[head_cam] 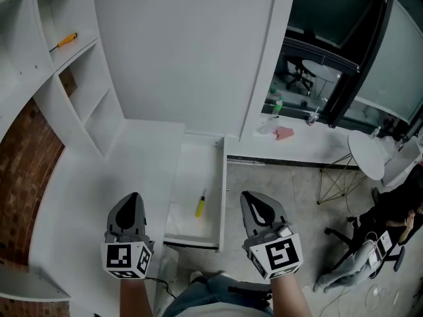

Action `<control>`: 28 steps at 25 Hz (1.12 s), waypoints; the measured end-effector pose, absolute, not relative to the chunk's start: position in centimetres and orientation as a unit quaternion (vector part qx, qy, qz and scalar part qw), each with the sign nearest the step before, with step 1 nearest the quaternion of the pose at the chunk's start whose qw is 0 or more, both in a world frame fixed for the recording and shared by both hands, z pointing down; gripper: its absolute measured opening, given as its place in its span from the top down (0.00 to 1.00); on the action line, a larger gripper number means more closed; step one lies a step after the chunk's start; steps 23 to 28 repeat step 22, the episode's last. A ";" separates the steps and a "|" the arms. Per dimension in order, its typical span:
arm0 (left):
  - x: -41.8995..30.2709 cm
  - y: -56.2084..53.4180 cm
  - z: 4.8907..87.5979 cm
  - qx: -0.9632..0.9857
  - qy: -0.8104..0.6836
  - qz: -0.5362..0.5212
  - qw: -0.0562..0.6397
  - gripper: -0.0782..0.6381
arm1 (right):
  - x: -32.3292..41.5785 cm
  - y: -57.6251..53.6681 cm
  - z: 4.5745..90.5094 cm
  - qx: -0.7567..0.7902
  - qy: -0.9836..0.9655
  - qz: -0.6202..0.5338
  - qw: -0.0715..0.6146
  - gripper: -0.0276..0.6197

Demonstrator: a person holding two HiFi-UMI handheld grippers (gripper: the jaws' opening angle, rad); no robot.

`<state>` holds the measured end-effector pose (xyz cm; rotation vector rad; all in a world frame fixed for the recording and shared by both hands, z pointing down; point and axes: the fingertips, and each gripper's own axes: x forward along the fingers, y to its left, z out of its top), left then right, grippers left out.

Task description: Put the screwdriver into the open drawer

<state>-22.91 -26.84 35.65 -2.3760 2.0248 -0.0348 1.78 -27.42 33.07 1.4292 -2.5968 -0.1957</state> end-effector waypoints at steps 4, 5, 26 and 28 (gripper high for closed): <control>-22.5 -26.0 35.1 -0.764 0.644 -0.011 0.022 0.87 | 1.9 -26.6 32.3 0.481 -0.870 -0.075 0.078 0.95; -22.4 -25.9 35.0 -0.764 0.644 -0.011 0.023 0.87 | 2.0 -26.6 32.2 0.482 -0.869 -0.076 0.077 0.95; -19.2 -25.8 33.0 -0.769 0.637 -0.010 0.045 0.87 | 4.4 -26.0 30.4 0.480 -0.870 -0.090 0.062 0.95; -19.2 -25.8 33.0 -0.769 0.637 -0.010 0.045 0.87 | 4.4 -26.0 30.4 0.480 -0.870 -0.090 0.062 0.95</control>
